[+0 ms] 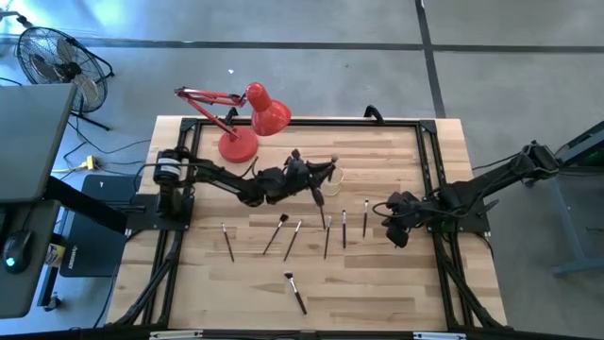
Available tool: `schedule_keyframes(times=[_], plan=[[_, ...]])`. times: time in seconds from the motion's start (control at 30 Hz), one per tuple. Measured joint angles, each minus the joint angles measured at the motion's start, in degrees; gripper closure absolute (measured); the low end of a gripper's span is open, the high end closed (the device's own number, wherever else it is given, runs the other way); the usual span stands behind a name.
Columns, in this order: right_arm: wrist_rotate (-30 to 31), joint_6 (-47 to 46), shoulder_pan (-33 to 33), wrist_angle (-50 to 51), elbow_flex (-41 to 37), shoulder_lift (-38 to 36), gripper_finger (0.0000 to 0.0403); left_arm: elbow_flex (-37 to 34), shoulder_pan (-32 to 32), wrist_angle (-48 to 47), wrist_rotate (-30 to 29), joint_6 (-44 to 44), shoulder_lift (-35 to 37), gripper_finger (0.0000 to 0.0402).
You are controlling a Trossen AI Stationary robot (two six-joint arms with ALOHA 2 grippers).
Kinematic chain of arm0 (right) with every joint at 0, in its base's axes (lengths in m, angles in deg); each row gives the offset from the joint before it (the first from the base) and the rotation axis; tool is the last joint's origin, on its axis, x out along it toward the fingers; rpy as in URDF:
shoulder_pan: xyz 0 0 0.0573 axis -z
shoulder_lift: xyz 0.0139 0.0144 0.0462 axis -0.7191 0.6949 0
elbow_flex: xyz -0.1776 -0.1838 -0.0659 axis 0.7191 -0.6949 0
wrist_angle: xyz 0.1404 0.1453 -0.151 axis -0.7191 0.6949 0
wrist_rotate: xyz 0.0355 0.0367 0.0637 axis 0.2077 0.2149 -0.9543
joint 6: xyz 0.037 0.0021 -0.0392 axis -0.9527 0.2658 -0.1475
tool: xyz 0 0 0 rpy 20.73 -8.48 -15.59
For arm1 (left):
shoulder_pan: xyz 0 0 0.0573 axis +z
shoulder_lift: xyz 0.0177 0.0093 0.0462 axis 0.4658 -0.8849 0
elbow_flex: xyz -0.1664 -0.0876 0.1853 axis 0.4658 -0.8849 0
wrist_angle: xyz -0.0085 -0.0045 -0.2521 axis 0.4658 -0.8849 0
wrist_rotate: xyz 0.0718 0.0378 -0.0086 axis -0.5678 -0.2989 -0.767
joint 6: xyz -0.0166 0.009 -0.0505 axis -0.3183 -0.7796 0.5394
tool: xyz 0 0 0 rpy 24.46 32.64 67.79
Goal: Put items in baskets/containers
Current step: Put the black powder brush into the yellow container
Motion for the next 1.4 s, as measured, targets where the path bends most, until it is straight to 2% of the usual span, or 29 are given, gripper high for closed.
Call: schedule_keyframes(times=[0.3, 0.8, 1.4], plan=[[-0.07, 1.54, 0.02, -0.2, 0.0, 0.0, 0.0403, -0.04, 4.02, -7.28, 2.0, 1.3, 0.0, 0.0355], [3.25, 1.55, 0.13, -0.27, 0.0, 0.0, 0.0403, -0.04, 3.86, -13.77, 3.71, 1.35, 0.0, 0.0343], [3.66, 0.0, 0.15, -0.53, 0.0, 0.03, 0.0403, -0.07, 3.86, -18.49, 3.69, 1.75, 0.0, 0.0341]])
